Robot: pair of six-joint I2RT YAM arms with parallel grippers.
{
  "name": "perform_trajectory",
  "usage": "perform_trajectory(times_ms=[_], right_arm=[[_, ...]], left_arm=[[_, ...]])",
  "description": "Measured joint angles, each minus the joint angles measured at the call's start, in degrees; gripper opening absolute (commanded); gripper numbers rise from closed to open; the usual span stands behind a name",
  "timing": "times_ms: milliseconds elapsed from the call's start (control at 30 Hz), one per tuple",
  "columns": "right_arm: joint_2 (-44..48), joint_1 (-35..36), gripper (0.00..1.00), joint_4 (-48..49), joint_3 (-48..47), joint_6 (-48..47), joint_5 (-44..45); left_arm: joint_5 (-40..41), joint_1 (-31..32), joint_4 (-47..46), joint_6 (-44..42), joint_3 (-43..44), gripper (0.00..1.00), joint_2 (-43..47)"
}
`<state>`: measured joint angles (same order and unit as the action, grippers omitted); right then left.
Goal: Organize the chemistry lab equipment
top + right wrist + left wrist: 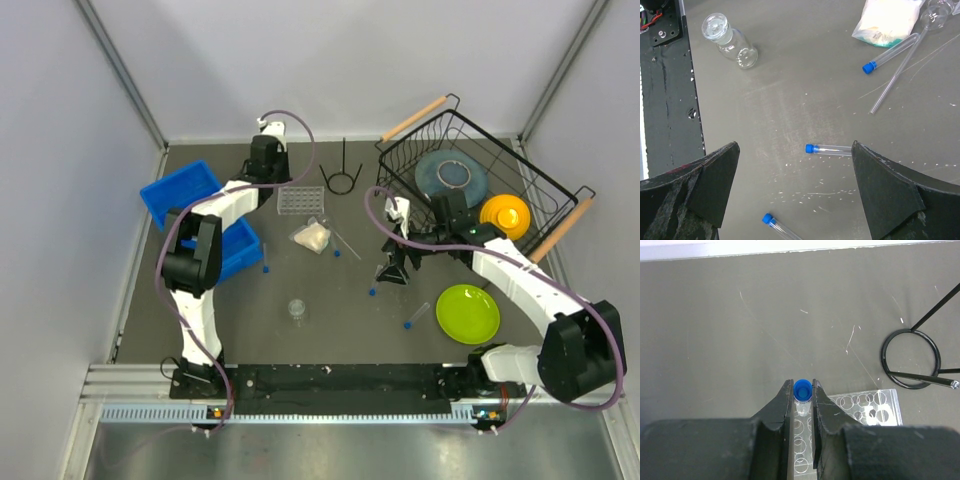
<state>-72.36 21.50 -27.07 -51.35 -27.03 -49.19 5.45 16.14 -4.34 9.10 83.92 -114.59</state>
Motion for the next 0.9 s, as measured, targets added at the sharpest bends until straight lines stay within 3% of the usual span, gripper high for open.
perform_trajectory(times_ms=[900], right_arm=[[-0.2, -1.4, 0.95, 0.0, 0.0, -0.4, -0.5]], left_arm=[[1.6, -0.3, 0.1, 1.5, 0.2, 0.06, -0.5]])
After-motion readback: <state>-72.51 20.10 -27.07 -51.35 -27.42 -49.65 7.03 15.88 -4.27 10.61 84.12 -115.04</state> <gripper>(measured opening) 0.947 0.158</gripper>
